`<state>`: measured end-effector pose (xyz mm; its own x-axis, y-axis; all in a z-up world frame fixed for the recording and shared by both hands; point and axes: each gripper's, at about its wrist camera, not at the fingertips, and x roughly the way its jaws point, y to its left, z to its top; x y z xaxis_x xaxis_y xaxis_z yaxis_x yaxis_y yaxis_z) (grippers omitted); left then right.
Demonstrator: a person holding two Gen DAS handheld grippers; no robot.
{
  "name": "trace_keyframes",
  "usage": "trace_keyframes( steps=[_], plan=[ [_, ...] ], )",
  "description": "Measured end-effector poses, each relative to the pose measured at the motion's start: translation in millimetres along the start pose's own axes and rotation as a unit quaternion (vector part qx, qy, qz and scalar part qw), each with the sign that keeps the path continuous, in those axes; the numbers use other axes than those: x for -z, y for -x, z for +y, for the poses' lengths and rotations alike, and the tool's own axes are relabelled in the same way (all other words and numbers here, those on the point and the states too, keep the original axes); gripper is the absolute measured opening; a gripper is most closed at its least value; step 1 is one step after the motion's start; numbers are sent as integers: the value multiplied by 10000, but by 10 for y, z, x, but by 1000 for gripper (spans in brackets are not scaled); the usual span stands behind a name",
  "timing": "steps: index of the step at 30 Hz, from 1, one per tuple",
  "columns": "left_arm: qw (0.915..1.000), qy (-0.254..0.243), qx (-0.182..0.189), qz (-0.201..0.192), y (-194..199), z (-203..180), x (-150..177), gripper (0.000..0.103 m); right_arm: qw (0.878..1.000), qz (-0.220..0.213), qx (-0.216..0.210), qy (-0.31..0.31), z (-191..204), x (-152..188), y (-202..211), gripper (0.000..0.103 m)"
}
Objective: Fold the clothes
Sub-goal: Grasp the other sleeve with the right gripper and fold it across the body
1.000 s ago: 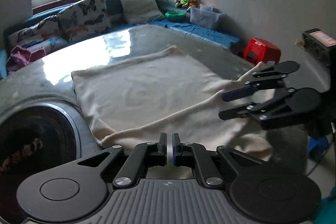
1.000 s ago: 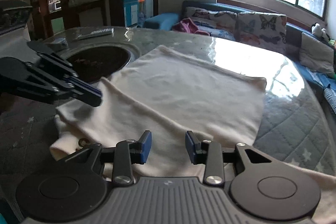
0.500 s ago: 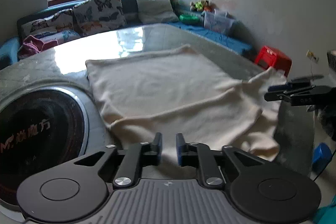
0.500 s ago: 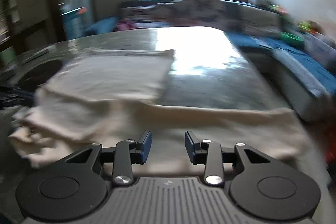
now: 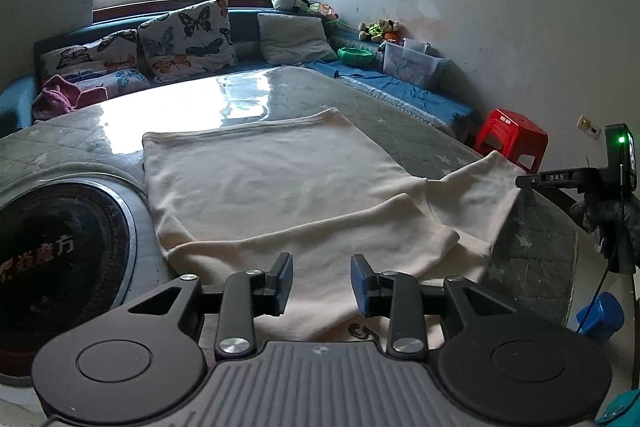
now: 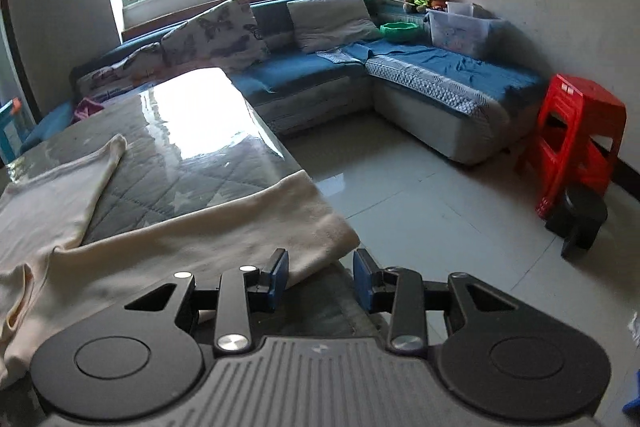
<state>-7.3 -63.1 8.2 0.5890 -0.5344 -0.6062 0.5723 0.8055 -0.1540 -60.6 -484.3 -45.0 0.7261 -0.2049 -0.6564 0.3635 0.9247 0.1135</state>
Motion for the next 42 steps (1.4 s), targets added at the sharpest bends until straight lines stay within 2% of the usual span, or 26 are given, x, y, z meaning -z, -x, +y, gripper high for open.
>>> trace_keyframes(
  steps=[4,6,9,10,15,21,26,32,37,42],
  plan=[
    [10000,10,27,39,-20,-56,13,36,9997,-54,-49,-217,-64,-17,-63,36],
    [10000,20,26,47,-23,-78,16,38,9995,-94,-41,-296,-73,-17,-84,32],
    [10000,22,6,76,-36,-120,17,42,9992,-188,-44,-348,-104,-20,-82,12],
    [10000,13,13,84,-43,-141,17,42,9992,-218,-60,-345,-110,-23,-67,9],
    [9999,-70,37,96,-79,-261,15,50,9981,-511,-248,-222,-68,-85,122,7],
    [10000,-66,-33,66,-86,-307,28,58,9913,-847,-975,266,288,-329,553,7],
    [9996,126,-240,-17,45,-208,78,66,9771,-941,-1765,731,767,-553,816,7],
    [9977,448,-463,-230,290,-24,195,69,9525,-929,-2547,1387,1548,-690,927,7],
    [9953,686,-615,-291,436,116,314,72,9318,-809,-3016,1849,2193,-588,970,5],
    [9924,924,-726,-369,556,225,410,77,9153,-479,-3375,2146,2670,-374,897,5]
  ],
)
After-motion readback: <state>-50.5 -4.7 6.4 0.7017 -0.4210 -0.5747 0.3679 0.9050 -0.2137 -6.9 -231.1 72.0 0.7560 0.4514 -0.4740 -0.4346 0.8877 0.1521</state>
